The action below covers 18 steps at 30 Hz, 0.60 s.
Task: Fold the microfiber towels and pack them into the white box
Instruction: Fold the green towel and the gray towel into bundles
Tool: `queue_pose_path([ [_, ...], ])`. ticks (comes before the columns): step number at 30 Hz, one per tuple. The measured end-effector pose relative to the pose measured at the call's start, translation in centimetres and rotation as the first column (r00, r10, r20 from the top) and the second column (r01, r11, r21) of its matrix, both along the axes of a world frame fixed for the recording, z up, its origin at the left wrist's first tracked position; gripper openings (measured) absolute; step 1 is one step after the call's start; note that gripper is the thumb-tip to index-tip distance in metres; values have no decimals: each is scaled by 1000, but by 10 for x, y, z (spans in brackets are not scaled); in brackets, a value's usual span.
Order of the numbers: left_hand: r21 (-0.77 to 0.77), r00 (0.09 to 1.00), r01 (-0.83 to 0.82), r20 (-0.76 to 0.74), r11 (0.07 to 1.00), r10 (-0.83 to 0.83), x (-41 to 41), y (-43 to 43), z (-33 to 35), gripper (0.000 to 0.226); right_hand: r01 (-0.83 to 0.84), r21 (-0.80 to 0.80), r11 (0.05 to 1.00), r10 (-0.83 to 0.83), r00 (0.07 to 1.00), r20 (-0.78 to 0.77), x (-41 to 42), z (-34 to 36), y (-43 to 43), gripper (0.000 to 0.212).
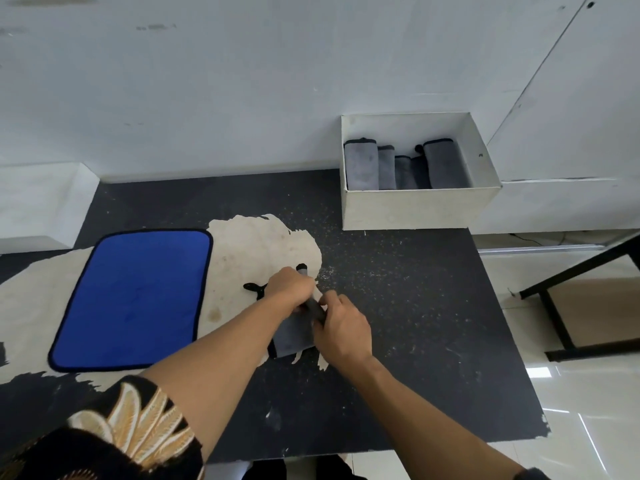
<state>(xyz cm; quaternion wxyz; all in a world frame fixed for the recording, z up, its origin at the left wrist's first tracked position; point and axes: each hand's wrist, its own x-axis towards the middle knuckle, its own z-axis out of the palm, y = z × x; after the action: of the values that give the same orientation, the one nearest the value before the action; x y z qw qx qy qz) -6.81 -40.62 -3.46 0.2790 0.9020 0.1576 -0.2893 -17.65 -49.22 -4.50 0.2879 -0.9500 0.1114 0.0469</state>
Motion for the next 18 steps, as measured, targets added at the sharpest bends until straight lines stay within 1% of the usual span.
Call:
queue_pose_path([
  [2,-177,990,-142,-40,974,137,2,18,-6,26,-31,-51,998,34,997,65,-5,1,9,17],
  [3,-237,983,-185,-54,954,177,2,28,-8,26,-62,-78,995,69,993,95,-7,0,14,17],
  [5,-280,979,-202,-51,938,196,2,46,-10,26,-139,-136,981,158,977,144,-10,-3,25,21],
  [7,-275,976,-215,-38,937,213,2,63,-12,28,-229,-193,954,264,948,176,-11,-7,34,23],
  [10,-234,974,-226,-31,946,225,1,83,-18,28,-341,-249,906,387,907,165,-13,-15,43,22],
  [15,-163,977,-210,-1,964,213,-5,102,-28,25,-444,-270,854,487,866,117,-18,-28,53,32],
  [18,-108,981,-185,39,977,190,-6,108,-35,27,-464,-281,840,511,851,121,-18,-30,53,32],
])
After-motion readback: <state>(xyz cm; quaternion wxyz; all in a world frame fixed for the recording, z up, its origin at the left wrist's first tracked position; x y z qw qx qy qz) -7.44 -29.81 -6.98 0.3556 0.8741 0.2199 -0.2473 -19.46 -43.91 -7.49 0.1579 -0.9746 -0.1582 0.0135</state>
